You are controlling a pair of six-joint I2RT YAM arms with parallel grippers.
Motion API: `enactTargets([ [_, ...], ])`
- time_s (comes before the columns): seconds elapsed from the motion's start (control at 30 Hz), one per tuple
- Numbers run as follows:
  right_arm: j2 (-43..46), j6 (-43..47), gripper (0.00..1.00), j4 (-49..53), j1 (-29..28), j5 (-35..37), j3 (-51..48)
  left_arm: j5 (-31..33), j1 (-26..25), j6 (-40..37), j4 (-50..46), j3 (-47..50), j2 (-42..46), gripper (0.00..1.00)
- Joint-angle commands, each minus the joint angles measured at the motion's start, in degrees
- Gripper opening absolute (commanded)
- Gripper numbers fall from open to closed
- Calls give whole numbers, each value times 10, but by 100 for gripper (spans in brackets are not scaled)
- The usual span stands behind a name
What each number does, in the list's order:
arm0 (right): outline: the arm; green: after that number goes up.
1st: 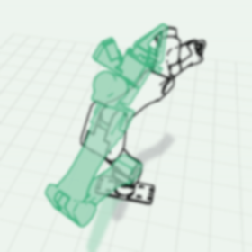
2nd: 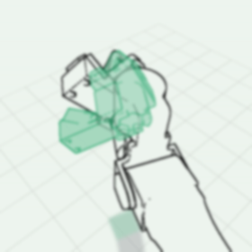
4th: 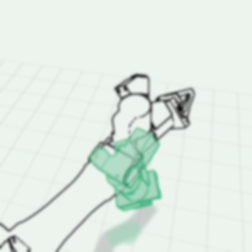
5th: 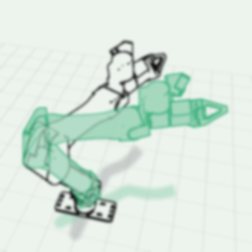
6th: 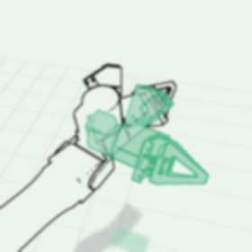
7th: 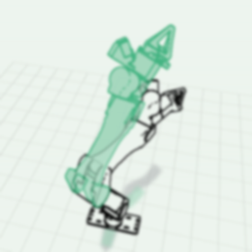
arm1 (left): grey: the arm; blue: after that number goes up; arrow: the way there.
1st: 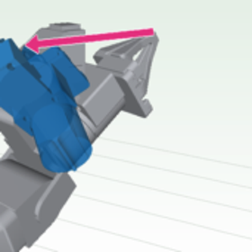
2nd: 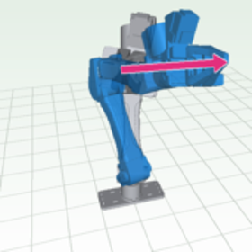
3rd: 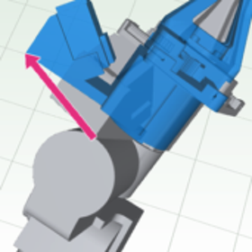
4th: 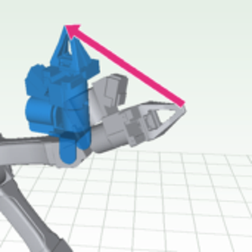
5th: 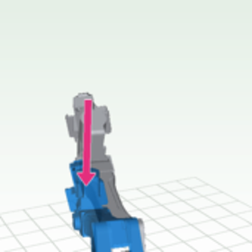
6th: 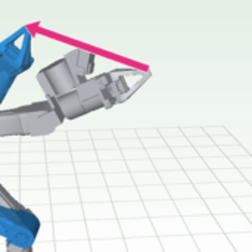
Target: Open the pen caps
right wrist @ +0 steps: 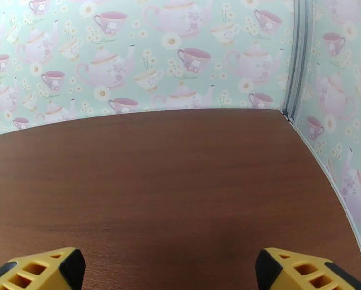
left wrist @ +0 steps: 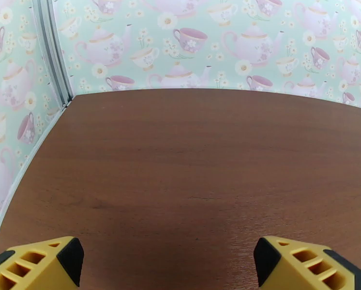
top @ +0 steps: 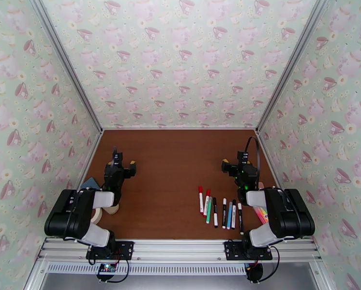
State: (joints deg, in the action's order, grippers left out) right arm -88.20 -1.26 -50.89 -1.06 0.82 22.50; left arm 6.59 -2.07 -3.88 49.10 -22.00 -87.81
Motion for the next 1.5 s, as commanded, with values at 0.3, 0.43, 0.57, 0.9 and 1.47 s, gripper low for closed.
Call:
enactTargets([
  [0.3,-6,-8,100,-3,-1,-1,3,-10,2,5,-3,-3,1,100],
  [0.43,-5,-8,100,-3,-1,-1,3,-10,2,5,-2,-4,0,100],
  [0.57,-5,-7,100,-3,-1,-2,3,-10,2,5,-2,-4,0,100],
  [0.9,-5,-7,100,-3,-1,-2,3,-11,2,5,-2,-3,0,100],
  [1.47,10,-18,100,-36,-1,16,-20,-4,-4,1,13,14,24,100],
])
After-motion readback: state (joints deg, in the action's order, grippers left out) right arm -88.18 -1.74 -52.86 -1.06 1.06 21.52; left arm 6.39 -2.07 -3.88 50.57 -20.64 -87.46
